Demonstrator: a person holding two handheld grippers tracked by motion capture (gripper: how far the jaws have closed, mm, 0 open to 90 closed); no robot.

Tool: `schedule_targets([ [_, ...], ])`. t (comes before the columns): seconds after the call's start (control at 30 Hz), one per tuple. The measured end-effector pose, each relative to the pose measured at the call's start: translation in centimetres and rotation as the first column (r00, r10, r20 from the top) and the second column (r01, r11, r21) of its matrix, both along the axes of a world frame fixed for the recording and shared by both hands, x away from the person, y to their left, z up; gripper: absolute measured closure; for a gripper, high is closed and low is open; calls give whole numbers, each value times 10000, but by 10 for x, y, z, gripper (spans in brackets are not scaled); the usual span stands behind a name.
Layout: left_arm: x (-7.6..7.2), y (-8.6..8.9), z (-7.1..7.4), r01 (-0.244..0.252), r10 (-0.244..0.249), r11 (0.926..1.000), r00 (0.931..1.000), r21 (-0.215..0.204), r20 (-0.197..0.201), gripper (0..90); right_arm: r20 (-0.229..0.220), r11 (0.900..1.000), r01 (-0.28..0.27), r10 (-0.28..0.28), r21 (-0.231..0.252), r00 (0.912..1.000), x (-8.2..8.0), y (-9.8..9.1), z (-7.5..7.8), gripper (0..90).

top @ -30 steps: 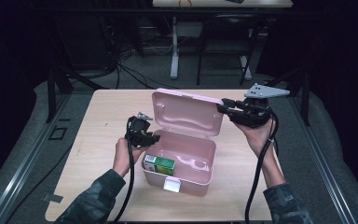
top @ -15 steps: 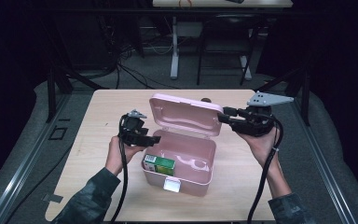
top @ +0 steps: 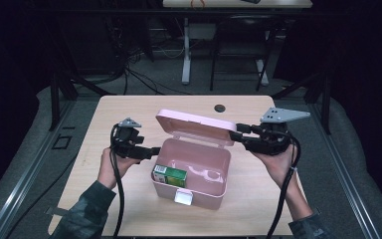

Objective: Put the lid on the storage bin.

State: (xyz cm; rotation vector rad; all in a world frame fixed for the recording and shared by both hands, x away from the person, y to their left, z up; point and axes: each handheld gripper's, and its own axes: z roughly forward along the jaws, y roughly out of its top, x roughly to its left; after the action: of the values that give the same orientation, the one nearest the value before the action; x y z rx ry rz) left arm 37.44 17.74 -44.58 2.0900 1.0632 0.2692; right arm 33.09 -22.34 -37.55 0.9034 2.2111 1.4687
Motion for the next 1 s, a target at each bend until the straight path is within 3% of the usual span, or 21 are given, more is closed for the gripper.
schedule_targets([
  [0.23, -7, 18, -9, -149, 150, 9998, 9999, 141, -70, 175, -192, 10000, -23, 22, -64, 9998, -16, 3, -9, 595],
  [0.27, -8, 19, -10, -307, 305, 9993, 9995, 234, 59, 170, -226, 10000, -4, 2, -62, 9997, -18, 3, -11, 593],
  [0.37, -10, 24, -13, -230, 231, 9995, 9997, 196, -68, 162, -321, 9999, 16, -19, -99, 9995, -22, 4, -16, 590],
  [0.67, -15, 44, -23, -645, 650, 9974, 9978, 330, -139, 131, -541, 9999, 42, -50, -143, 9985, -32, 7, -28, 574],
  [1.0, -16, 49, -38, -575, 603, 9958, 9975, 712, -369, 86, -1080, 9994, -16, -22, -347, 9941, -46, 12, -50, 546],
])
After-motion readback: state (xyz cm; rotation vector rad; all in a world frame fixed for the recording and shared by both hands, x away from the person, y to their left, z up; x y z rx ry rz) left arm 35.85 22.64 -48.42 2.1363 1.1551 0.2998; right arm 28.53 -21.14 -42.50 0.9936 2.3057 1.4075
